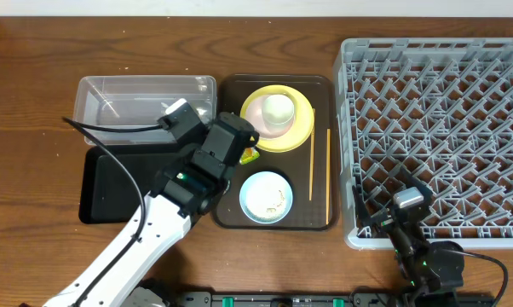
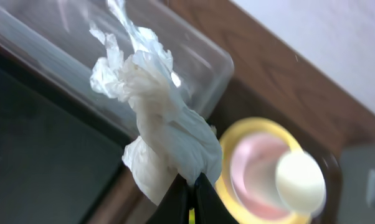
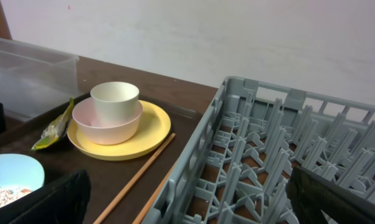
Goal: Sort waste into correct bins and load items into the dishwasher rack
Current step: 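Carry the tissue with the left gripper into the clear plastic bin, then move the left gripper back toward the yellow Pandan cake wrapper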
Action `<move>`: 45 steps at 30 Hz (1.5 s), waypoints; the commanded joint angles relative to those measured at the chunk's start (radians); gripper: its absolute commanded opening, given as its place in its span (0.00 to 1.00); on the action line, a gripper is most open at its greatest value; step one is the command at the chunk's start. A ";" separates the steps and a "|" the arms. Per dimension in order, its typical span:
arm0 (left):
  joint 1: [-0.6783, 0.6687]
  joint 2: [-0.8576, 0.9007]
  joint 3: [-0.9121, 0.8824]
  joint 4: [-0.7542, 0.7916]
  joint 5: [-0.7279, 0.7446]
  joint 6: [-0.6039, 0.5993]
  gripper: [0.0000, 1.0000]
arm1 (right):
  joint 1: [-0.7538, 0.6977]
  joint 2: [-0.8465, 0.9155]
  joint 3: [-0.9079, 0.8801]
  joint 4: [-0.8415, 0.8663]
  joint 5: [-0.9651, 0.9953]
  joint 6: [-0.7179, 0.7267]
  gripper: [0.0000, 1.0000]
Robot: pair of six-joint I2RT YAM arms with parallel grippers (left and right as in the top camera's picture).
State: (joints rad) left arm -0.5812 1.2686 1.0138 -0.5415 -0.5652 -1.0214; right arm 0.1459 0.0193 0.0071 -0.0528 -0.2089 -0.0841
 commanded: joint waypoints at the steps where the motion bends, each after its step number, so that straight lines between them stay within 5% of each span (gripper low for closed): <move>1: 0.056 0.033 0.002 0.036 -0.109 -0.001 0.06 | -0.001 -0.003 -0.002 -0.003 -0.002 0.001 0.99; 7: 0.197 0.094 0.002 0.124 -0.064 -0.001 0.06 | -0.001 -0.003 -0.002 -0.003 -0.002 0.001 0.99; 15: 0.392 0.223 0.002 0.349 0.299 0.162 0.12 | -0.001 -0.003 -0.002 -0.003 -0.002 0.001 0.99; 20: 0.450 0.289 0.002 0.372 0.338 0.174 0.13 | -0.001 -0.003 -0.002 -0.003 -0.002 0.001 0.99; 21: 0.454 0.292 0.002 0.371 0.341 0.183 0.17 | -0.001 -0.003 -0.002 -0.003 -0.002 0.001 0.99; 24: 0.457 0.287 0.002 0.372 0.349 0.233 0.51 | -0.001 -0.003 -0.002 -0.003 -0.002 0.001 0.99; 28: 0.455 0.250 0.002 0.370 0.426 0.294 0.60 | -0.001 -0.003 -0.002 -0.003 -0.002 0.001 0.99; 36: 0.422 0.074 0.002 0.189 0.758 0.296 0.59 | -0.001 -0.003 -0.002 -0.003 -0.002 0.001 0.99; 45: 0.297 0.028 0.002 -0.149 0.764 0.296 0.59 | -0.001 -0.003 -0.002 -0.003 -0.001 0.001 0.99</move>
State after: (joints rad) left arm -0.2565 1.2873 1.0138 -0.6563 0.1867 -0.7403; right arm 0.1459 0.0193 0.0071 -0.0528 -0.2089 -0.0841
